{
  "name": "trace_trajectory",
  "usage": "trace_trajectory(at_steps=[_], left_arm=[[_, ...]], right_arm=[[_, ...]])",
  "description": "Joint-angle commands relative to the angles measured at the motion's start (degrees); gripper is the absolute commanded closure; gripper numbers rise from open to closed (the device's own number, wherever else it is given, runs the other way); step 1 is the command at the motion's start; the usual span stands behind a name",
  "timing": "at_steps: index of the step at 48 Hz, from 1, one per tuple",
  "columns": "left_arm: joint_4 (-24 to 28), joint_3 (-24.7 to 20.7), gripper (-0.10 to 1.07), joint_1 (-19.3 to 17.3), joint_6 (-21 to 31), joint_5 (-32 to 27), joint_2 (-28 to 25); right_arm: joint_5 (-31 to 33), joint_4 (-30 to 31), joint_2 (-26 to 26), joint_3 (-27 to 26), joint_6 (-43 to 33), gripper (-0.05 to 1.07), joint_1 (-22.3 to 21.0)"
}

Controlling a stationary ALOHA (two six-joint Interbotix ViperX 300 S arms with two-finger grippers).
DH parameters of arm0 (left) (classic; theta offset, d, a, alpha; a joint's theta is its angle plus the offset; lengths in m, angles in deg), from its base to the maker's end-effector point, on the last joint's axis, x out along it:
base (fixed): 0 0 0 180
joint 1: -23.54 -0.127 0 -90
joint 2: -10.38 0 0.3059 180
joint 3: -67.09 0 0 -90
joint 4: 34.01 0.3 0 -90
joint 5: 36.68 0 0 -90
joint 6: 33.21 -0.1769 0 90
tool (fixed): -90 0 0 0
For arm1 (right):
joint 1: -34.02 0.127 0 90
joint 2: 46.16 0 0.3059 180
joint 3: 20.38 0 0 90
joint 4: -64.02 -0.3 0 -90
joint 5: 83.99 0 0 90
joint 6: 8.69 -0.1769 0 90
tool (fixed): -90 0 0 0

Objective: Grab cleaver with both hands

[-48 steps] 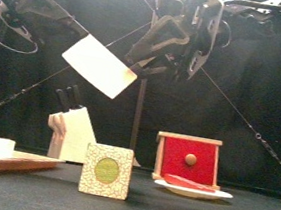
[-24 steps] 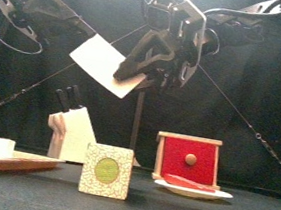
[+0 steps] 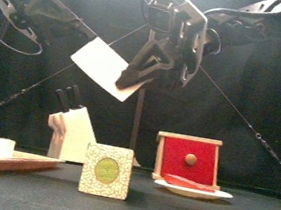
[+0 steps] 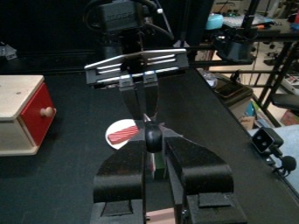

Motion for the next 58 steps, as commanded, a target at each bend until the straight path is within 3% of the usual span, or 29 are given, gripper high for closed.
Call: trace_trajectory(at_steps=[1,11,19,29,44,58], left_arm=[[-0.1,-0.5,0.53,-0.1,-0.2,-0.1,0.1],[0.0,1.1,0.53,0.4,-0.2,-3.3,0.0],[-0.1,2.4,0.52,1.2,0.0,-7.4,0.1],[-0.1,2.9,0.52,3.1,0.1,-7.7,0.1],[-0.1,2.4,0.53,3.3,0.0,-8.8,0.0],[-2.5,0.1,0.53,4.6,0.1,-16.8,-0.5]], right_arm=[[0.0,-0.1,3.0,-0.3,-0.1,0.67,0.1],[0.7,-0.7,4.0,0.7,-0.2,0.74,0.1],[2.2,-1.8,3.3,0.4,-0.2,0.75,0.1],[4.8,-3.0,1.1,-0.8,-0.2,0.75,0.1],[16.6,-0.3,0.4,-2.9,0.0,0.75,3.8],[22.1,0.6,0.3,-3.7,-0.2,0.75,5.8]])
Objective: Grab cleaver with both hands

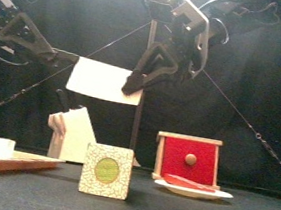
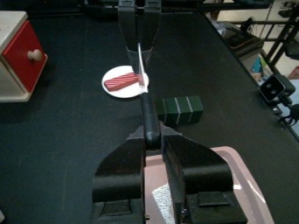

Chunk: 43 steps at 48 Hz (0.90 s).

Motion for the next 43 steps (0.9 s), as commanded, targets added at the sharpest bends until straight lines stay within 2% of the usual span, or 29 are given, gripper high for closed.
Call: trace_trajectory(at_steps=[1,7,19,28,43], left_arm=[[-0.9,-1.5,0.53,2.0,0.1,-1.8,-0.2],[-1.2,-2.0,0.53,4.9,0.1,-2.1,-0.5],[-4.3,-2.6,0.53,6.5,0.1,-7.2,-1.7],[-3.2,-4.6,0.54,9.0,0.1,-9.6,-2.2],[-2.9,-6.4,0.54,10.0,0.0,-9.7,-9.5]], right_arm=[[1.4,-1.0,1.0,-0.3,-0.2,0.75,0.0],[1.4,-3.9,1.0,0.0,-0.5,0.75,0.0],[1.3,-7.7,0.4,-0.2,-0.7,0.75,1.3],[1.9,-9.0,-0.7,-0.9,-0.9,0.75,3.0],[6.0,-12.3,-3.7,-3.3,-0.8,0.75,4.0]])
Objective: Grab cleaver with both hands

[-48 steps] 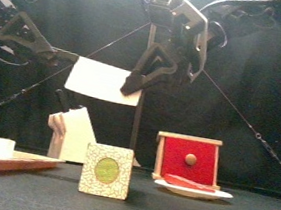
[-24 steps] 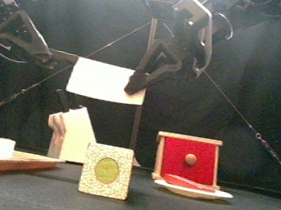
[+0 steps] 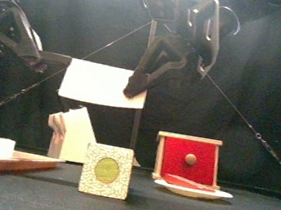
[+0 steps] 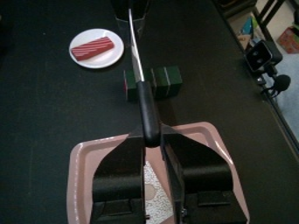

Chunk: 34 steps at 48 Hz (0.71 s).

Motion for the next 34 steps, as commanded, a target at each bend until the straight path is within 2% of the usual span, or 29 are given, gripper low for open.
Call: trace_trajectory(at_steps=[1,10,34], left_arm=[[0.8,-1.1,0.54,1.5,-0.2,-0.2,-1.7],[4.0,-1.1,0.54,1.5,-0.2,-0.5,-0.6],[4.8,-0.4,0.54,1.2,-0.1,0.0,1.0]], right_arm=[[2.7,-1.0,0.6,-0.6,-0.4,0.75,0.0],[3.7,-1.0,-0.1,-1.5,-0.4,0.75,1.1],[4.3,-2.1,-1.1,-2.5,-0.4,0.75,1.3]])
